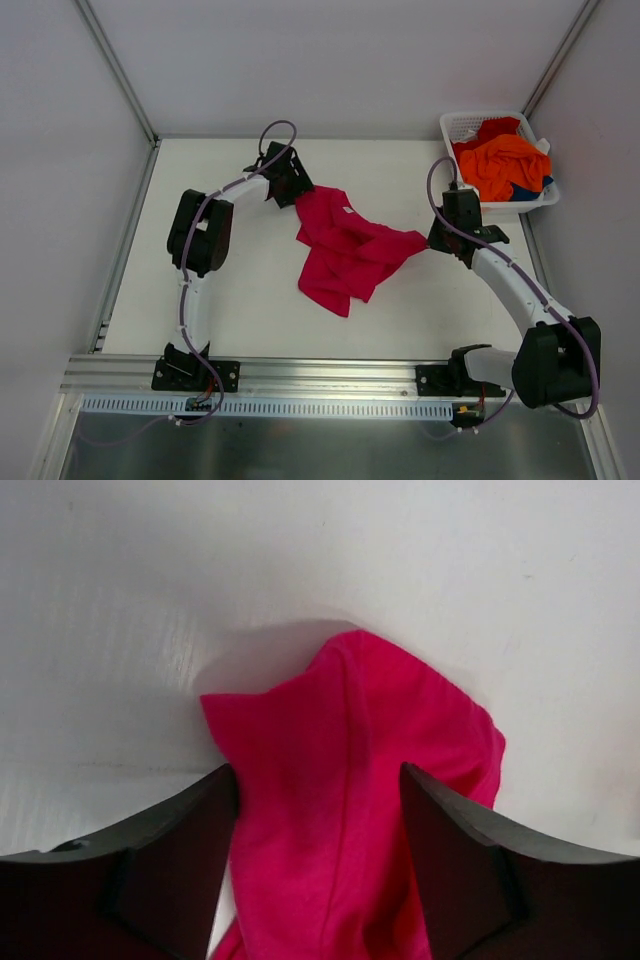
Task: Fold and stack the t-shirts
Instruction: Flatten out the tshirt
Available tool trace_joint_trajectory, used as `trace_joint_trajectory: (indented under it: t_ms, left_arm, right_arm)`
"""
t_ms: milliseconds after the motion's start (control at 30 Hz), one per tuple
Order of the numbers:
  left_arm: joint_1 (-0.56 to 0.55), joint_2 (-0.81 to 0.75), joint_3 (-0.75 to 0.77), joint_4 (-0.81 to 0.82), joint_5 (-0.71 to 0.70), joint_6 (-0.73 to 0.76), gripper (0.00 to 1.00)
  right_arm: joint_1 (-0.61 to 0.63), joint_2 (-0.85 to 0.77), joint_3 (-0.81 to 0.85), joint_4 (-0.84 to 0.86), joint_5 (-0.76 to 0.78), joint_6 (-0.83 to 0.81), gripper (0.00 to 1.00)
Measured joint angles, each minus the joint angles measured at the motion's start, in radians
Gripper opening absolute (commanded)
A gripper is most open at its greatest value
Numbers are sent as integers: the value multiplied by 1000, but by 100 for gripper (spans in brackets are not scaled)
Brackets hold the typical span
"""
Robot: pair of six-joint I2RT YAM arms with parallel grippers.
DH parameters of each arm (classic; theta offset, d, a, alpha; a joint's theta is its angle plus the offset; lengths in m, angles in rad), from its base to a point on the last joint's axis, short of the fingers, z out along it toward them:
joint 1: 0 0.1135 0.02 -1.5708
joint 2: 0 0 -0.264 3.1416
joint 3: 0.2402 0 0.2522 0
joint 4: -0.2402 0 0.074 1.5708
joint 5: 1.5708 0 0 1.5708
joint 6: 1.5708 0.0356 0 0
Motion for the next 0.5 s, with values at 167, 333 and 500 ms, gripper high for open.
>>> trace_joint_trajectory:
  t_ms: [167, 333, 500]
  left_arm:
    - [-8, 44, 37, -9, -11, -24, 0]
    - [3, 33, 36, -40, -51, -5, 0]
    - [84, -165, -24, -149, -81, 130, 0]
  right_arm:
    - [-1, 0, 4, 2, -26, -24, 0]
    - [-1, -2, 34, -10, -87, -34, 1]
    - [90, -78, 79, -25, -157, -27, 0]
